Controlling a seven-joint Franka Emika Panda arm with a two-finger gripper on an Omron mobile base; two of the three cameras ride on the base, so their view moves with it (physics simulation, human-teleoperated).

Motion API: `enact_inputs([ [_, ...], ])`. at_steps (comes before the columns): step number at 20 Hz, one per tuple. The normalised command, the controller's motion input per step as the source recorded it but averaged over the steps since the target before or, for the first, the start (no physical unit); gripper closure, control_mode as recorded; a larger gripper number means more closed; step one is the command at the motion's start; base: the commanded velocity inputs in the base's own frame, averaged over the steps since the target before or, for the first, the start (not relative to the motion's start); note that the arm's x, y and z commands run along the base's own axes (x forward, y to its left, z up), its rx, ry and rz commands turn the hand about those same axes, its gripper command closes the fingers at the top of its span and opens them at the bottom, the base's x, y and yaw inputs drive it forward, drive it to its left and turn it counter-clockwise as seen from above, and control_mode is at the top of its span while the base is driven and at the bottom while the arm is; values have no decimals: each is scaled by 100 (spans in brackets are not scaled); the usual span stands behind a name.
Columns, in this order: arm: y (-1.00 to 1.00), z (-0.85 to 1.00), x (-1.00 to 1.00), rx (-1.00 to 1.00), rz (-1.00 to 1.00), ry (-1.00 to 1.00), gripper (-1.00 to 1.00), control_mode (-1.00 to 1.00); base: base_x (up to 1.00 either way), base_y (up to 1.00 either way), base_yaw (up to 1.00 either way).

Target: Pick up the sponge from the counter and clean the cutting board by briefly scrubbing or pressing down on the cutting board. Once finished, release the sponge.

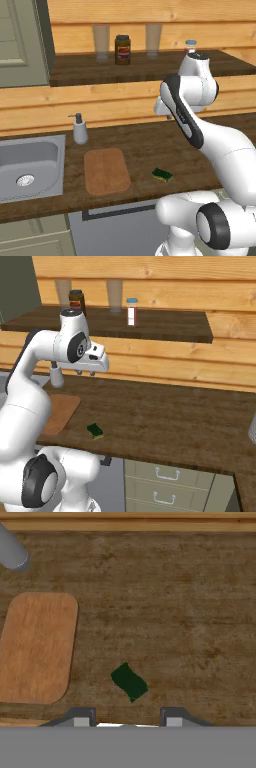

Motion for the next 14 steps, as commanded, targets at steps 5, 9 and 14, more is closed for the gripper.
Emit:
enact_inputs([
  [5, 6, -1, -2, 0, 1, 1, -100, -100, 0, 0, 0],
  [9, 8, -44, -15, -12, 36, 4, -100, -100, 0, 0, 0],
  [14, 0, -95, -38, -31, 85, 9, -100, -100, 0, 0, 0],
])
